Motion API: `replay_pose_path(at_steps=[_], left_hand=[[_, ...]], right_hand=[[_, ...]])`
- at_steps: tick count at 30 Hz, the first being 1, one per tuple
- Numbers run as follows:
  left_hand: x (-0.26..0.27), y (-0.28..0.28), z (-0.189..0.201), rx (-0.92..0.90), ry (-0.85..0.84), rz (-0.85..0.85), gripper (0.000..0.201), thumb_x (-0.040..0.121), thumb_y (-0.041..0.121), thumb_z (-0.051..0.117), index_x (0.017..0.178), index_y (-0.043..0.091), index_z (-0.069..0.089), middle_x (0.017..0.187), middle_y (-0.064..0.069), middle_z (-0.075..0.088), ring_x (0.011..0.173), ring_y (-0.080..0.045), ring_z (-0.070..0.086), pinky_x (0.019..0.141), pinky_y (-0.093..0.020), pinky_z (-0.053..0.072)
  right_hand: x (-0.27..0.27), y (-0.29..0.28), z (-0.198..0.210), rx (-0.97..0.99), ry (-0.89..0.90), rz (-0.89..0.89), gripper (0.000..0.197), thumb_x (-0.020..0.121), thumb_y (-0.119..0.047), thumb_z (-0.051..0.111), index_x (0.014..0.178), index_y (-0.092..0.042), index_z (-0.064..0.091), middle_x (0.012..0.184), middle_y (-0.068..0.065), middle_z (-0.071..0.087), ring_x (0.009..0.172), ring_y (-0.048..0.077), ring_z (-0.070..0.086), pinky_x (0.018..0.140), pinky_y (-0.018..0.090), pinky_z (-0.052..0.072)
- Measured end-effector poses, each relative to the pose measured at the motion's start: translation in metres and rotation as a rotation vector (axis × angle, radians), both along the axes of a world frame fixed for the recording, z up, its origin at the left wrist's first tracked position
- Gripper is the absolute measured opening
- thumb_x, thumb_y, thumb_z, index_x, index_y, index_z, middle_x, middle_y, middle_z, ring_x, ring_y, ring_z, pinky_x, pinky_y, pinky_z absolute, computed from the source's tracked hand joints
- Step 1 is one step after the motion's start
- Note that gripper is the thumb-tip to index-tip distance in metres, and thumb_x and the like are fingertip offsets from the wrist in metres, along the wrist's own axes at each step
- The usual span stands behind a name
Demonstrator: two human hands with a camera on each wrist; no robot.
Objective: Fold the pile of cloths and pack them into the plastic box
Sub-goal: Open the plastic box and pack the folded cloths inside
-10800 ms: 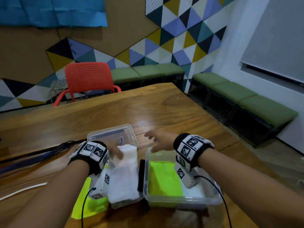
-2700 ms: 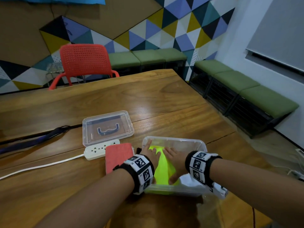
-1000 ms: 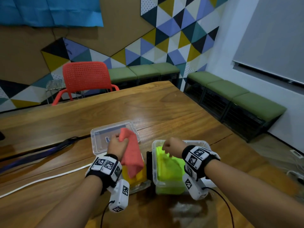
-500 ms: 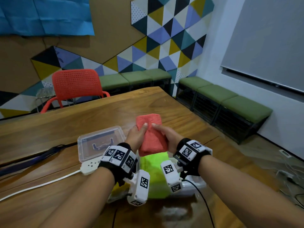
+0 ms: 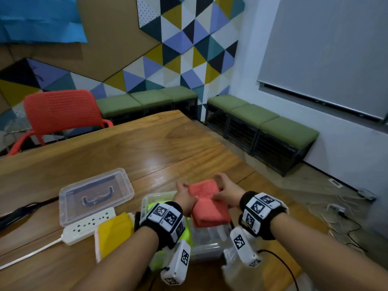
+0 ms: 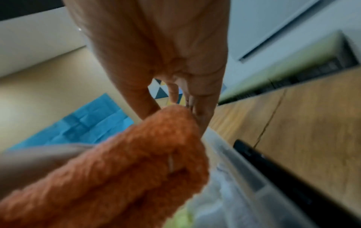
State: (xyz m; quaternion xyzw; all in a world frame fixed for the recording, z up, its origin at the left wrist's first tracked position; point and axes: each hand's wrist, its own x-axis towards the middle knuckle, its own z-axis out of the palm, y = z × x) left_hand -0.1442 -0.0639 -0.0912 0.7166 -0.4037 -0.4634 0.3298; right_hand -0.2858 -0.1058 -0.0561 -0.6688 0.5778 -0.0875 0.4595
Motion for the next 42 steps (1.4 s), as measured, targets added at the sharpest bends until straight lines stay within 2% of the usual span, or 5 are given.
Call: replay_pose_path(at_steps=[5, 11, 19, 32, 42], left_hand=[[-0.017, -0.008, -0.004, 0.019, -0.141, -0.102, 0.034, 0.090, 0.006, 0.044, 0.114, 0.016, 0.023, 0.093, -0.014, 0.059, 0.084, -0.030, 0.059, 0.070, -0.033, 0.043], [-0.003, -0.007, -0.004, 0.065, 0.078, -0.084, 0.057, 0.080, -0.008, 0.056, 0.122, 0.019, 0.028, 0.088, -0.010, 0.045, 0.066, -0.019, 0.048, 0.048, -0.026, 0.040], [-0.006, 0.007, 0.001, 0.156, -0.506, -0.723, 0.062, 0.077, 0.010, 0.070, 0.134, 0.008, 0.045, 0.129, -0.011, 0.054, 0.119, -0.027, 0.052, 0.101, -0.036, 0.045], [0.017, 0.011, 0.024, -0.017, -0.842, -0.583, 0.022, 0.090, 0.014, 0.056, 0.111, 0.015, 0.062, 0.121, -0.007, 0.060, 0.111, -0.025, 0.057, 0.089, -0.033, 0.046], [0.051, 0.023, -0.003, 0.321, -1.067, -0.886, 0.080, 0.070, 0.055, 0.072, 0.130, 0.012, 0.040, 0.139, -0.014, 0.033, 0.119, -0.034, 0.045, 0.093, -0.048, 0.046]], right_hand=[[0.007, 0.002, -0.004, -0.194, 0.183, 0.114, 0.032, 0.087, -0.007, 0.056, 0.112, -0.014, 0.037, 0.086, 0.003, 0.051, 0.086, 0.022, 0.052, 0.067, 0.026, 0.039], [0.008, -0.002, -0.003, -0.154, 0.287, 0.231, 0.021, 0.087, -0.006, 0.055, 0.105, -0.012, 0.063, 0.112, 0.011, 0.064, 0.103, 0.024, 0.059, 0.085, 0.029, 0.046], [0.018, 0.016, -0.003, -0.075, 0.583, 0.688, 0.075, 0.080, -0.013, 0.070, 0.141, -0.013, 0.027, 0.137, 0.013, 0.043, 0.120, 0.029, 0.051, 0.093, 0.035, 0.047], [0.041, 0.008, -0.008, -0.554, 0.941, 0.999, 0.051, 0.090, -0.036, 0.054, 0.132, -0.009, 0.047, 0.136, 0.014, 0.040, 0.124, 0.030, 0.042, 0.102, 0.038, 0.037], [0.066, 0.021, -0.029, -0.302, 1.033, 0.927, 0.051, 0.089, -0.027, 0.061, 0.135, -0.010, 0.045, 0.137, 0.013, 0.049, 0.124, 0.030, 0.050, 0.099, 0.040, 0.044]])
